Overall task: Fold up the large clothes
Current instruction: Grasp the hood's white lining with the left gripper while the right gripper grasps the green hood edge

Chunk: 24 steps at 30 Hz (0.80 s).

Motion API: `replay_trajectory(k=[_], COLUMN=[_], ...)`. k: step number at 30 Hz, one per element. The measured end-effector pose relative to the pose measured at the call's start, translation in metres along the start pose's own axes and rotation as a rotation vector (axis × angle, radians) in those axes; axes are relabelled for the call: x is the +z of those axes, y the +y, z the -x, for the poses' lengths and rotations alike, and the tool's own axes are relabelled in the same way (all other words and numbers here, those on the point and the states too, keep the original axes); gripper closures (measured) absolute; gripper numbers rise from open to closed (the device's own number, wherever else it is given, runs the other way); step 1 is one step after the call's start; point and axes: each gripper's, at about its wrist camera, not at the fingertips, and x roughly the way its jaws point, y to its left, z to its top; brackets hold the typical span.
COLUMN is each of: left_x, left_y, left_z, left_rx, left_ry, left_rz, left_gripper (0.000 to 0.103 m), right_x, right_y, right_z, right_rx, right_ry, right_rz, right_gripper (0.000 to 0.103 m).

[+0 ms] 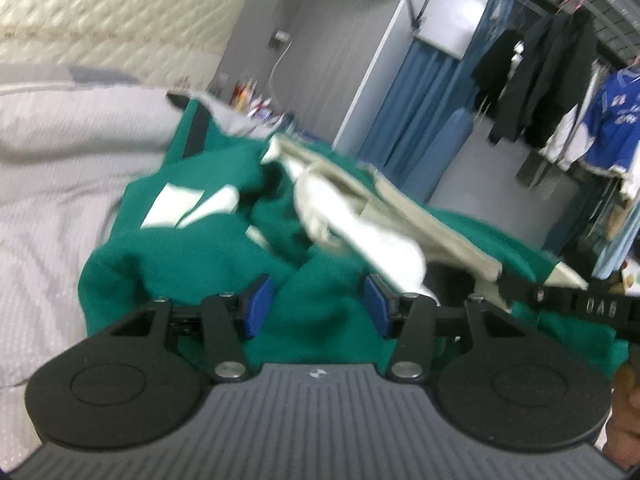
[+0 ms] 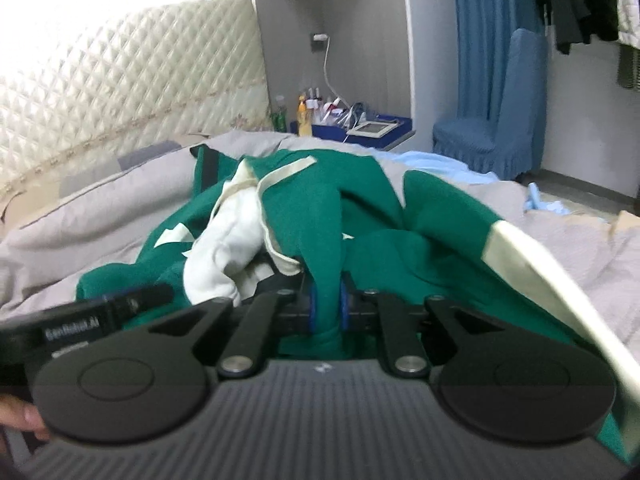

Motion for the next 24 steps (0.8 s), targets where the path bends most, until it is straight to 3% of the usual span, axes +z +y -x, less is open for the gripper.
replay_trajectory(k=[4, 7, 14, 17, 20, 21, 22, 24], left_x=[0.004, 0.004, -0.007, -0.011, -0.018, -0.021, -0.023, -0.026], left_y=[-0.006, -0.007, -0.004, -0.01, -0.023, -0.027, -0.031, -0.032], left_z=[0.007, 0.001, -0.021, -0.035, -0.048, -0.05, -0.053, -0.057], left_rx=[-0.08, -0.135, -0.2, -0.181, -0.139, -0.12, -0.1, -0.073], left_ry=[-0.026, -0.004, 0.045, 0.074, 0.103, 0.11, 0.118, 0.135], left_rz=[-0.001, 0.03, 0.113, 0.084, -0.007, -0.04, -0.074, -0.091], left_gripper=[0.046, 0.043, 0.036, 0.035, 0.036, 0.042, 0.056, 0.074], right_x=[-0.007, -0.012, -0.016, -0.018, -0.019, -0.019, -0.02, -0.021], right_y=[-0.006, -0.011, -0.007, -0.004, 0.0, 0.002, 0.004, 0.006], right_z=[0.001, -0.009, -0.013, -0.012, -0.011, -0.012, -0.012, -0.013], right_rx=[-0.001, 0.004, 0.029, 0.048, 0.077, 0.079, 0.074, 0.062], right_ry=[0.059, 0.118, 0.146, 0.153, 0.159, 0.161, 0.16, 0.16], right_rz=[-0.033, -0.081, -0.104, -0.101, -0.092, -0.084, -0.071, -0.05], right_gripper=[0.089, 0.089, 0.087, 0.087, 0.087, 0.087, 0.087, 0.087])
